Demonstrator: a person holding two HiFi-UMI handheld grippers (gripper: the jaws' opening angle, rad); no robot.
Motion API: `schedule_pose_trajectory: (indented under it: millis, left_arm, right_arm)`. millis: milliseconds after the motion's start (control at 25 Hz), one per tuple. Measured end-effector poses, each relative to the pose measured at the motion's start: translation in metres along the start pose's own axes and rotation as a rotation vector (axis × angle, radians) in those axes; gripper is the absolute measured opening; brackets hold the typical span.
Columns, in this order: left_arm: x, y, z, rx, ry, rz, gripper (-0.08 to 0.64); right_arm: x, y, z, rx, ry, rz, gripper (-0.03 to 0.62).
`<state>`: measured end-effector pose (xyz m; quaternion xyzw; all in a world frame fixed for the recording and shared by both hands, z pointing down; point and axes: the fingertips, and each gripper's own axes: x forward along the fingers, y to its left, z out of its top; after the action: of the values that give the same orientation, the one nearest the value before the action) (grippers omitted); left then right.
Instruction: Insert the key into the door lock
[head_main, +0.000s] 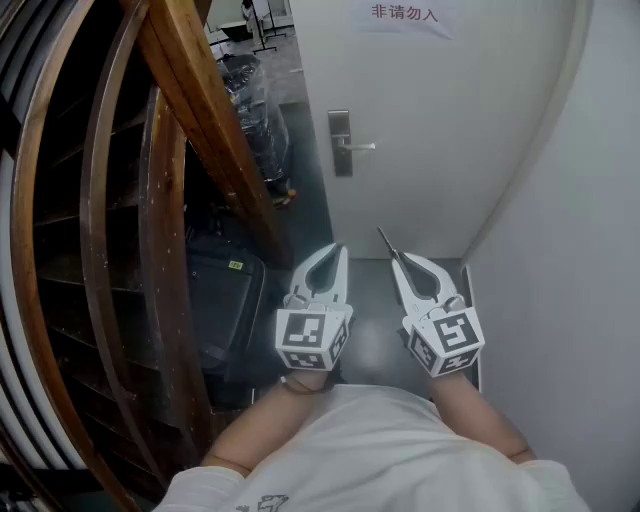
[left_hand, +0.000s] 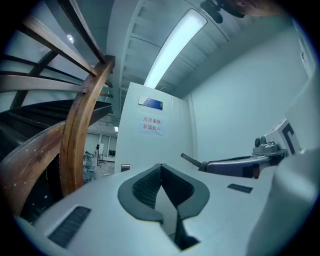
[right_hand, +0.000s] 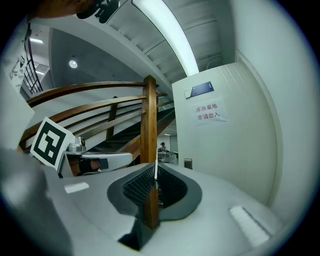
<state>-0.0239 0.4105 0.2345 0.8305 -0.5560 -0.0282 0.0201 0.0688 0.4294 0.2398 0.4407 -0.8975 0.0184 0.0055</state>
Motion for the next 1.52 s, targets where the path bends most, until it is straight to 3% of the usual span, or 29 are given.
schedule_pose_trajectory:
  millis: [840,1120,1520]
  left_arm:
    - [0.017,0.029,-0.013,0.005,0.025,-0.014,0.008]
    - [0.043,0.059,-0.021,-0.001,0.042,-0.020,0.008]
    - [0.101,0.134,-0.021,-0.005,0.043,-0.051,0.008]
  right_arm:
    - [0.037,0.001,-0.011,0.032,0.011,0.003,0.026]
    - [0.074,-0.007,-0.018,0.059,0.031,-0.007,0.026]
    - [0.163,-0.021,-0.027,0.059,0.052,-0.031,0.026]
